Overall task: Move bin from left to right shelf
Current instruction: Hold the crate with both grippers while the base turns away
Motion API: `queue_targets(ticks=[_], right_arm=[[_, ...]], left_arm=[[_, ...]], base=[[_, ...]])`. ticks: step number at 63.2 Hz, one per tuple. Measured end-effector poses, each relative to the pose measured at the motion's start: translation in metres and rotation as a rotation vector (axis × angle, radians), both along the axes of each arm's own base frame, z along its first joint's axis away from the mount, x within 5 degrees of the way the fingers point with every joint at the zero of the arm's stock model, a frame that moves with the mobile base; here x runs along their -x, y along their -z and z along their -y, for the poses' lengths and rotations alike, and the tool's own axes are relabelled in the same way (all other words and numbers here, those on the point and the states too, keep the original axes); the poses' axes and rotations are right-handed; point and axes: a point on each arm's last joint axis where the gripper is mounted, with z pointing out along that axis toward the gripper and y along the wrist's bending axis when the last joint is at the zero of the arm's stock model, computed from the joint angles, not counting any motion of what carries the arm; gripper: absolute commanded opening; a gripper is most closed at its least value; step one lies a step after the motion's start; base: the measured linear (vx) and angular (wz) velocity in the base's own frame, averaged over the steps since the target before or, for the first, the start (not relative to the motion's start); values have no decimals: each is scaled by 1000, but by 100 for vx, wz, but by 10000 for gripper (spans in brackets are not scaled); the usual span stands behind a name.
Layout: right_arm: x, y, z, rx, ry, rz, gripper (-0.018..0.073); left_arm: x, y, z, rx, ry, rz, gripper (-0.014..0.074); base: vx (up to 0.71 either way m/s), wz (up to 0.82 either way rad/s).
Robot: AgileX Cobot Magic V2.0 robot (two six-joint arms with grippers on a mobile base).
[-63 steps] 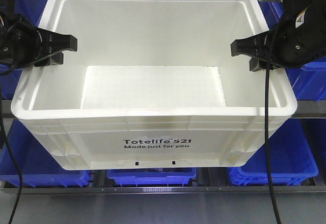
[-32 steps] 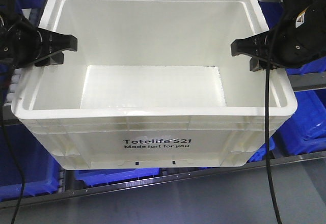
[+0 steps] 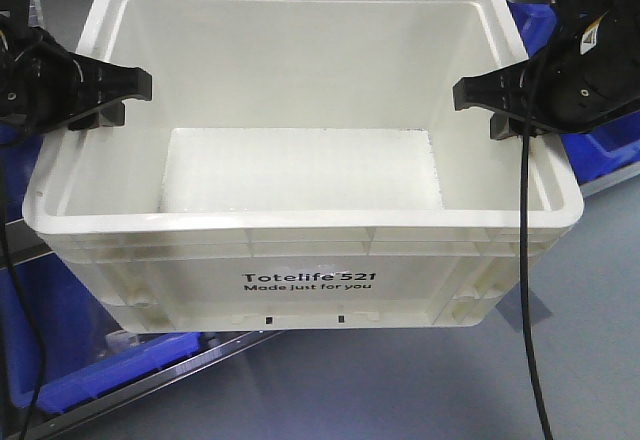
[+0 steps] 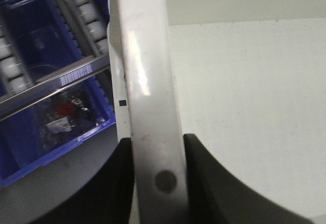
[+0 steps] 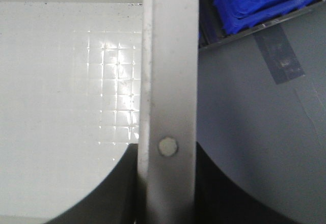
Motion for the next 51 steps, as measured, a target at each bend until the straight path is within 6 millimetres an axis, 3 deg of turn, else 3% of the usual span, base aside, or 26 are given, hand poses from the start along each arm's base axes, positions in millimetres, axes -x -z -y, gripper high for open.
queue_targets(ticks=[51], right_arm=[[0, 0, 0, 2, 0, 0, 99]], left_arm=[[0, 0, 0, 1, 0, 2, 135]], base=[[4, -68]])
